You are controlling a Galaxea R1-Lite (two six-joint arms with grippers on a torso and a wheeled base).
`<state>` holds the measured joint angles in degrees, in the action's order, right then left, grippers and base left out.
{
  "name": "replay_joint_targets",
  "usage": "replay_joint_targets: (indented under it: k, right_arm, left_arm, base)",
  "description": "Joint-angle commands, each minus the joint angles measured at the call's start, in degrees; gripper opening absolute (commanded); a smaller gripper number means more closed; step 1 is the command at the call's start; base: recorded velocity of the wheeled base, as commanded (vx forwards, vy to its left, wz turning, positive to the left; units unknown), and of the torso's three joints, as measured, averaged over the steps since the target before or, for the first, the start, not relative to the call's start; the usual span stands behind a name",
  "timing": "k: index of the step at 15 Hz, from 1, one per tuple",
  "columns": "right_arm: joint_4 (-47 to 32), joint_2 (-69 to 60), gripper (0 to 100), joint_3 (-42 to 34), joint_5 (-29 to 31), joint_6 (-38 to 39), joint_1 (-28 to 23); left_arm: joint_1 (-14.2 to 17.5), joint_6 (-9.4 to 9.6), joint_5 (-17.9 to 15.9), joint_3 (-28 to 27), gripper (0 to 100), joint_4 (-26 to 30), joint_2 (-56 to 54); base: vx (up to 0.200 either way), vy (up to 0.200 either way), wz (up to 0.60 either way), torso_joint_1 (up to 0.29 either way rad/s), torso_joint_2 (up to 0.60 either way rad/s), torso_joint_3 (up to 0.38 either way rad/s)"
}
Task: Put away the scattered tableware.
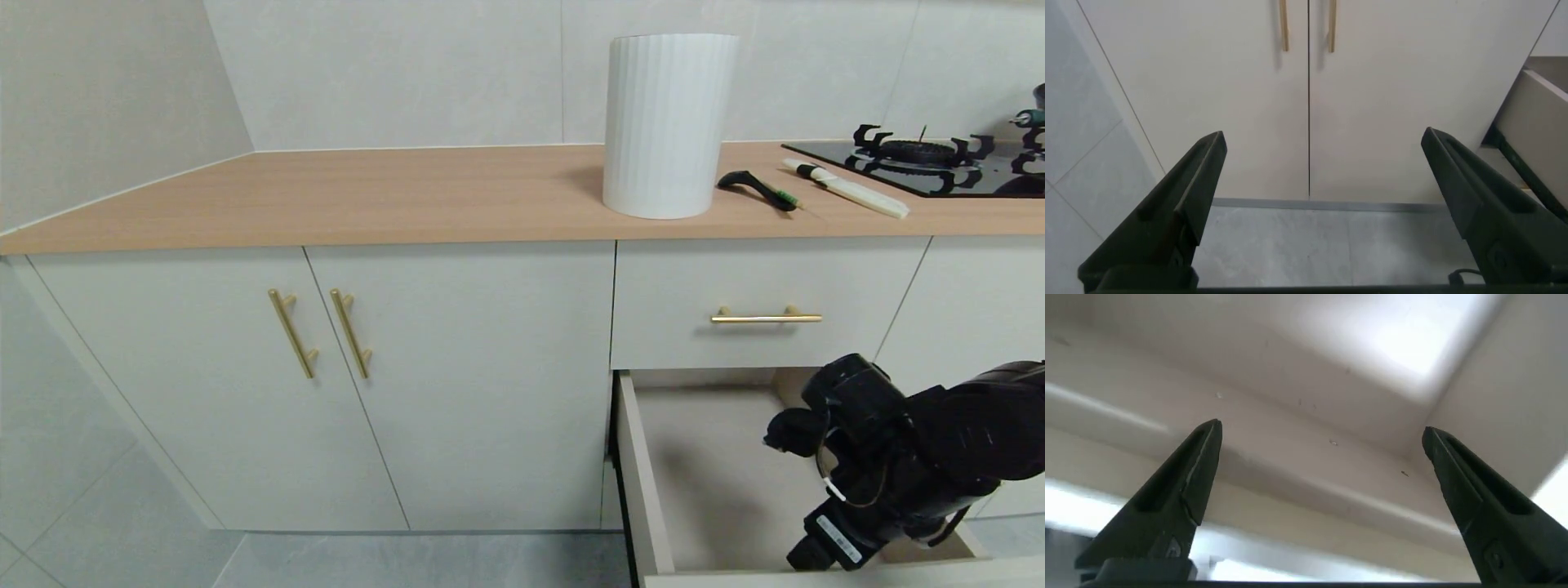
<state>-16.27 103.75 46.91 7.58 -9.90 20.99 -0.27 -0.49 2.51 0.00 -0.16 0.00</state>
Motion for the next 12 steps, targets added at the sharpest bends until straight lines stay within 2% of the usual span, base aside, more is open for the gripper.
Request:
replay_joint_targets:
  k: [1,5,9,12]
  right_arm:
    - [-2.4,-0.8,100,0.1,0.3,-0.2,2.8]
    - [-7.9,-0.9,100,-0.1,0.4,-0.3,7.4]
    - [-7.5,-1.0,100,0.6,0.5,0.0,7.2]
    - [-7.4,-3.8,100,5.5,-0.2,4.3,4.5]
  left_arm:
    - [0.0,-0.04,0.0,0.0,100,0.0,0.0]
    - [0.0,-0.04,0.0,0.0,100,0.0,0.0]
    - [0.0,-0.04,0.0,0.0,100,0.0,0.0]
    - [0.0,-0.04,0.0,0.0,100,0.0,0.0]
  base:
    - [0.000,0.000,0.00,0.000,0.00,0.000]
    - [0.000,0.000,0.00,0.000,0.00,0.000]
    - [0.000,0.000,0.00,0.000,0.00,0.000]
    - [0.000,0.000,0.00,0.000,0.00,0.000]
